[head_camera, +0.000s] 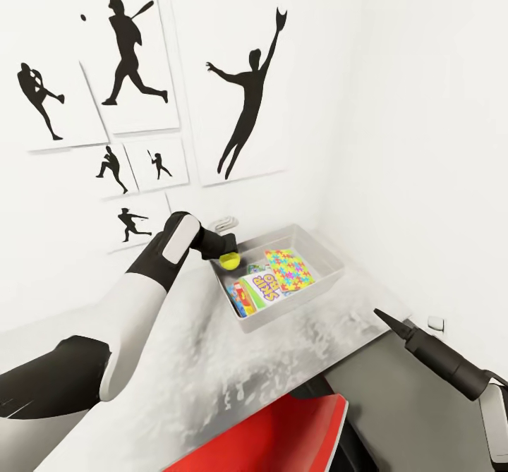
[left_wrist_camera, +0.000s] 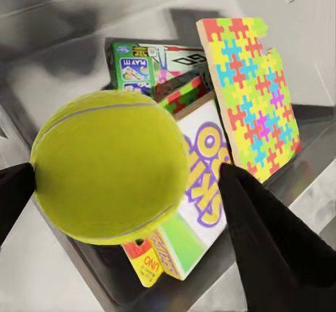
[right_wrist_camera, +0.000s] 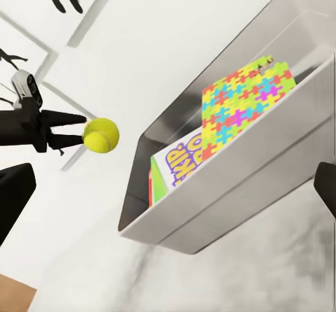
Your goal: Put all the toys in the child's room - the three board games (two on the bed and one on the table), the two jigsaw puzzles on the table, and the tennis ball on the table - inside the toy box on the table in the child's room.
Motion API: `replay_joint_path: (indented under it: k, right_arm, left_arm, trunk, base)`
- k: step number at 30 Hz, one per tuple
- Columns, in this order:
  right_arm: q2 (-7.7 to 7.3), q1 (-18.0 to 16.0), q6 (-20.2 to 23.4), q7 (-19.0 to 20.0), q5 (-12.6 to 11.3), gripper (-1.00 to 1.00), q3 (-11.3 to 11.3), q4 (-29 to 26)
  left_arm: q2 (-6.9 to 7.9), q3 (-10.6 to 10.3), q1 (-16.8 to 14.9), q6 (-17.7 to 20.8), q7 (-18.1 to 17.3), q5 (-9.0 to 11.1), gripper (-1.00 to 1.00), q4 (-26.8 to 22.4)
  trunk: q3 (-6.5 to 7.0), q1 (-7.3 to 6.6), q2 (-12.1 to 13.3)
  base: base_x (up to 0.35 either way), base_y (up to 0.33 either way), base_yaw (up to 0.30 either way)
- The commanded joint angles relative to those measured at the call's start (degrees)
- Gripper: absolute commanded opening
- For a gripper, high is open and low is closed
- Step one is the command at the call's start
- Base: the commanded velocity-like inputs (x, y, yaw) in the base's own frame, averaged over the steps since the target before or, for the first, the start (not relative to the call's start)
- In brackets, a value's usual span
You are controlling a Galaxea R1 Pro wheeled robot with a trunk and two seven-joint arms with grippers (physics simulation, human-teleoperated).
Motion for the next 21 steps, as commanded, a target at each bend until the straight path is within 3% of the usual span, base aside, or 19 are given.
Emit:
replay_joint_path:
  k: [1,21]
  right_arm:
    - [-0.16,-0.05,0.36,0.07,-0.26,1.00,-0.04,0.03]
    - [-0.55,-0.05,0.32,0.13,-0.40,1.00,-0.04,0.13]
  left_arm:
    - [0.03,-0.11,-0.05,0.09,0.59,0.59,1.00,-0.07]
    - [0.13,-0.06,-0.05,0.17,0.04,0.65,1.00,-1.10]
  trunk:
    - [-0.12,0.03,-0.12]
    - [-0.12,0.03,-0.12]
  base:
    - [0.000,0.000,0.000]
    - [0.000,0.000,0.000]
